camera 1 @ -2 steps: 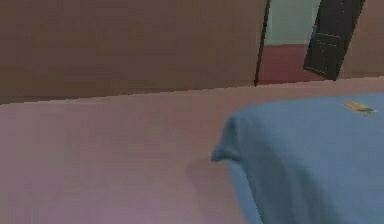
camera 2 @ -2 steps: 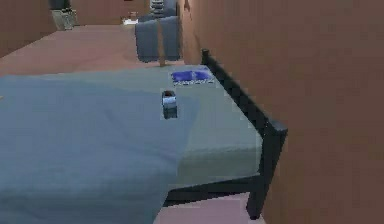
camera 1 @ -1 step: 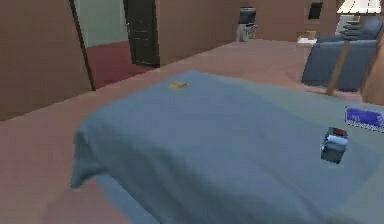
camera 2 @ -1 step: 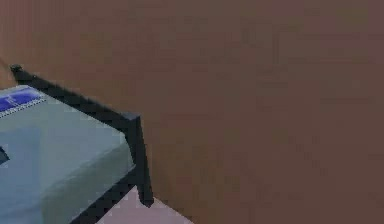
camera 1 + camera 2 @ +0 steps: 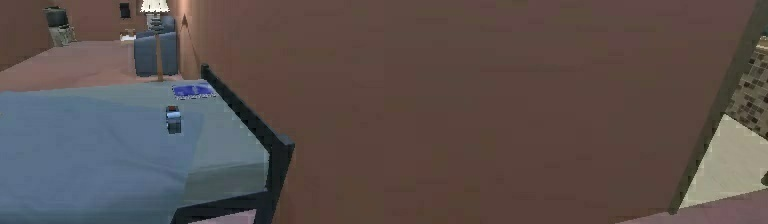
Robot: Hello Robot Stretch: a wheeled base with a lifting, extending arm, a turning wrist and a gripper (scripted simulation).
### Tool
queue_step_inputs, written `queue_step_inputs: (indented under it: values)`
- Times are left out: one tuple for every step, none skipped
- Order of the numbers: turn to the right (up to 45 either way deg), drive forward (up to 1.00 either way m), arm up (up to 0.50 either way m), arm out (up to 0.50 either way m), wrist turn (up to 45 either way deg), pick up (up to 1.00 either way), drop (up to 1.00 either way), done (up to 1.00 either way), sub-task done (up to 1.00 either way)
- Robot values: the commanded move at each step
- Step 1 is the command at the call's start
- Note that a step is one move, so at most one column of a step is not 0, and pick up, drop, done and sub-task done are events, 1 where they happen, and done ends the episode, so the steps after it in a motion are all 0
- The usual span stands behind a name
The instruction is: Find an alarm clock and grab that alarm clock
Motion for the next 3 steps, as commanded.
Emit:
queue_step_inputs:
  values:
    - [15.0,0.00,0.00,0.00,0.0,0.00,0.00,0.00,0.00]
    - [0.0,0.60,0.00,0.00,0.0,0.00,0.00,0.00,0.00]
    - [-45.0,0.00,0.00,0.00,0.0,0.00,0.00,0.00,0.00]
